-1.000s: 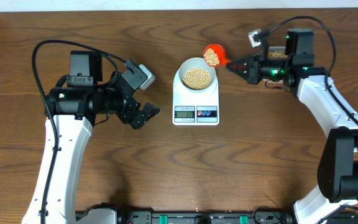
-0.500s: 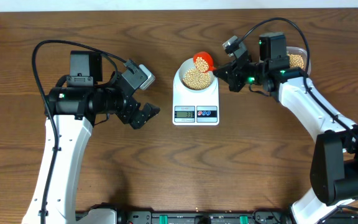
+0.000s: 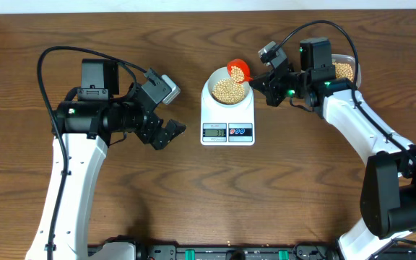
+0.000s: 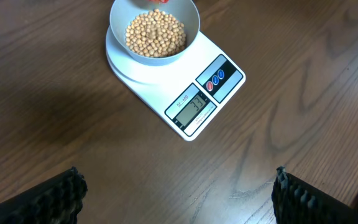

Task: Scoop item into bowl and weigh 50g on scale
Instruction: 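Tilt the scoop to add soybeans into the white bowl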

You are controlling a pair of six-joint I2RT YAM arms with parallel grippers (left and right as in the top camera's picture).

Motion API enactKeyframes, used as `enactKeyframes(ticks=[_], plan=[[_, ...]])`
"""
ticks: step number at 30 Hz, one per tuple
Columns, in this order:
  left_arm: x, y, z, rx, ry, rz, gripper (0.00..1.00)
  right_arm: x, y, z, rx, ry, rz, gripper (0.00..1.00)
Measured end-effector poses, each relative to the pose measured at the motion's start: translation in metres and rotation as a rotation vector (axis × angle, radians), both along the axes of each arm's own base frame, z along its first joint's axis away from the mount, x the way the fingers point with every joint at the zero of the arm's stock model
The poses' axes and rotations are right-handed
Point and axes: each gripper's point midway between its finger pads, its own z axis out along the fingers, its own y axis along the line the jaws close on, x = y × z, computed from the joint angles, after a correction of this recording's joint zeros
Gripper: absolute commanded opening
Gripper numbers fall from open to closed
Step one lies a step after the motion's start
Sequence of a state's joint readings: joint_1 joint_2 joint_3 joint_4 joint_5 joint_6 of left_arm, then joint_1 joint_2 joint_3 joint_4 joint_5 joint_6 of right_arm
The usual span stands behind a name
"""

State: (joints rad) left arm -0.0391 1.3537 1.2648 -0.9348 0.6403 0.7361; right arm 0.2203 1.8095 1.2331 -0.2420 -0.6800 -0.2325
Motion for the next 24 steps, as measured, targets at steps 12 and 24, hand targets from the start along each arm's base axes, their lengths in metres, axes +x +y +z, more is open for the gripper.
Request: enactKeyframes(ticks=[12, 24], plan=[[-0.0001, 0.0000, 0.0000, 0.000, 0.000, 0.000, 0.98, 0.0001, 0.0000, 0.0001, -0.007, -0.015, 0.011, 0.01], [-0.0001, 0.0000, 0.0000, 0.000, 0.000, 0.000, 0.98, 0.0001, 0.0000, 0.0001, -0.014, -0.028, 0.022, 0.01]])
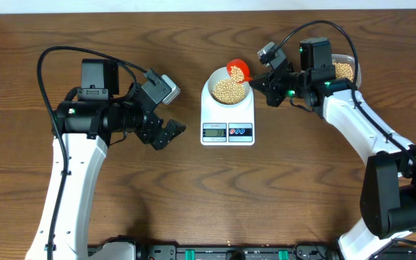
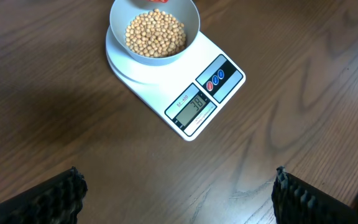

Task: Scoop item into bowl and weigh 50g on scale
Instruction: 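Tilt the scoop to add soybeans into the white bowl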

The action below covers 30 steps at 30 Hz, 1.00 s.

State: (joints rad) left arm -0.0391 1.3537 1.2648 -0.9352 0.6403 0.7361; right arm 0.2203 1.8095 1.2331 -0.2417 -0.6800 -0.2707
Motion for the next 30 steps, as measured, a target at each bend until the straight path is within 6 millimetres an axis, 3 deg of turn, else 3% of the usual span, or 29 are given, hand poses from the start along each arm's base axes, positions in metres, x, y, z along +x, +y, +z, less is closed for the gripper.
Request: enactKeyframes(ticks=[30], plan=[[0.0000, -0.0001, 0.0000, 0.000, 0.000, 0.000, 0.98, -0.0001, 0.0002, 0.0000, -0.056, -0.107, 0.084, 0.01]])
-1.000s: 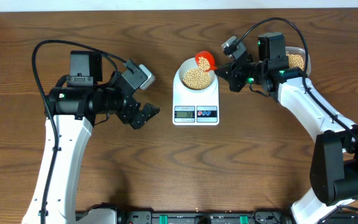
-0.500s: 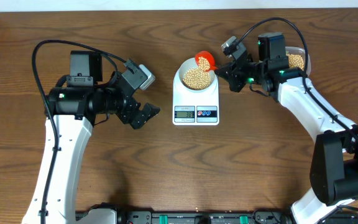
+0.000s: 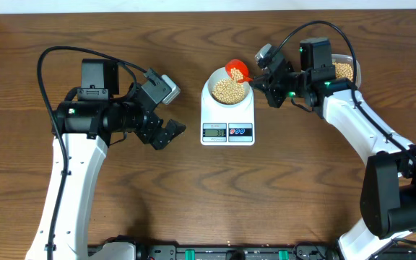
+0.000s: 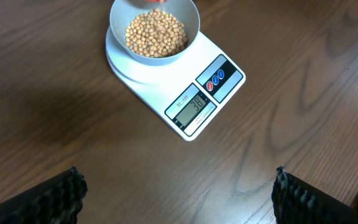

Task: Scoop item into bowl and weigh 50g on scale
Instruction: 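Tilt the scoop to add soybeans into the white bowl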

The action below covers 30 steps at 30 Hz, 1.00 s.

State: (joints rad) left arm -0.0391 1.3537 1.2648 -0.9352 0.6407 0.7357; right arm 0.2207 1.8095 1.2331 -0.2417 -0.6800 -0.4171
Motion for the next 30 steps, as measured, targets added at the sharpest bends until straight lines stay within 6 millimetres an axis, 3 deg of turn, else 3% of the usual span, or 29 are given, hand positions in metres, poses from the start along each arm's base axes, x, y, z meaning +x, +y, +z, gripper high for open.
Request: enactKeyframes(ticks=[30], plan=[[0.0000, 0.0001, 0.0000, 0.000, 0.000, 0.000, 0.98, -0.0035, 0.0071, 0.0000, -0.018, -0.035, 0.044, 0.01]])
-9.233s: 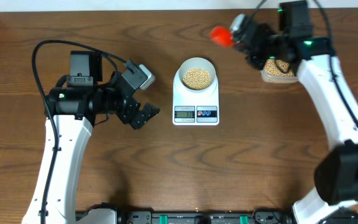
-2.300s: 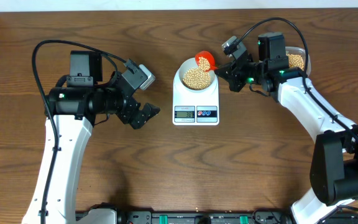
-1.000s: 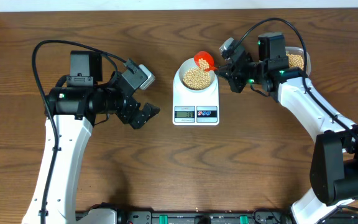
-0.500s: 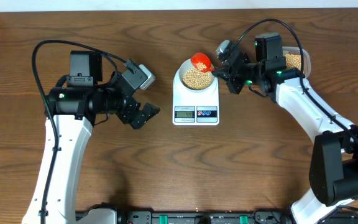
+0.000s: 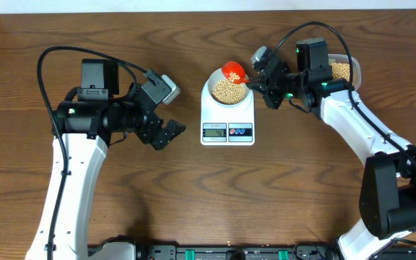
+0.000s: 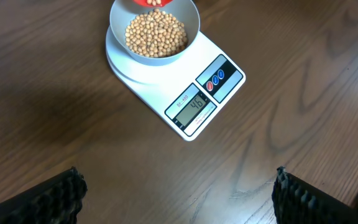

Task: Scoop item into bowl and weigh 50g on scale
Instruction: 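Tilt the scoop to add soybeans into the white bowl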

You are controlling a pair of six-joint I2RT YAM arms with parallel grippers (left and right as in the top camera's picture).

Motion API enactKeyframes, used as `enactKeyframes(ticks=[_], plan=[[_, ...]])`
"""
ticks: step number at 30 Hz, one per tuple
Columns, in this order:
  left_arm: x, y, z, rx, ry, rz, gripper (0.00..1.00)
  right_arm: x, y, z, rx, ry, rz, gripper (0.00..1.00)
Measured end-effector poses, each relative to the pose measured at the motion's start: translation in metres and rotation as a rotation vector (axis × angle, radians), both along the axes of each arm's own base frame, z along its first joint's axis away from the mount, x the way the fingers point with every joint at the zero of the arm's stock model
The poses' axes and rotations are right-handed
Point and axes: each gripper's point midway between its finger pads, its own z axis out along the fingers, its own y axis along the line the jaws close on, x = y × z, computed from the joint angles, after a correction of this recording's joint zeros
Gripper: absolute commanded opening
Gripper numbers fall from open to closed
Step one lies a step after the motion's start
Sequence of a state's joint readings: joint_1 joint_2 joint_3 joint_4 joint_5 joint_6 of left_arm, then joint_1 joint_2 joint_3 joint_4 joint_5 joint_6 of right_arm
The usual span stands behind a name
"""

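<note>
A white bowl (image 5: 227, 89) of tan beans (image 6: 155, 34) stands on a white digital scale (image 5: 227, 123) at the table's middle; its display (image 6: 194, 104) reads about 46. My right gripper (image 5: 263, 78) is shut on the handle of an orange-red scoop (image 5: 234, 71), tipped over the bowl's far right rim. The scoop's edge (image 6: 153, 2) shows at the top of the left wrist view. My left gripper (image 5: 169, 133) hangs open left of the scale, nothing between its fingers (image 6: 61, 193).
A container of more beans (image 5: 342, 70) sits at the far right behind my right arm. Bare wooden tabletop (image 5: 193, 195) lies in front of the scale.
The scoop has moved a little further over the bowl and tipped more. The scale reading rose from about 38 to about 46. My left arm has not moved.
The right gripper held the scoop at the bowl's rim throughout. The display read about 33, then about 38 at the two following moments, and now about 46, with the bean pile growing. The left gripper stayed open beside the scale.
</note>
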State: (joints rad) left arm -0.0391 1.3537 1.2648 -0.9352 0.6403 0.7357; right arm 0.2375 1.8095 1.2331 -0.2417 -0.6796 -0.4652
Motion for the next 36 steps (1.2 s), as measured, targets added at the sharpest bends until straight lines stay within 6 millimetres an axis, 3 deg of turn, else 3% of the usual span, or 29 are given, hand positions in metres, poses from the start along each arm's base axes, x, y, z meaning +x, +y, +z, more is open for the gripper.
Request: enactKeyframes(ticks=[36], plan=[[0.0001, 0.0000, 0.0001, 0.000, 0.000, 0.000, 0.98, 0.0038, -0.0011, -0.0028, -0.060, -0.068, 0.019, 0.01]])
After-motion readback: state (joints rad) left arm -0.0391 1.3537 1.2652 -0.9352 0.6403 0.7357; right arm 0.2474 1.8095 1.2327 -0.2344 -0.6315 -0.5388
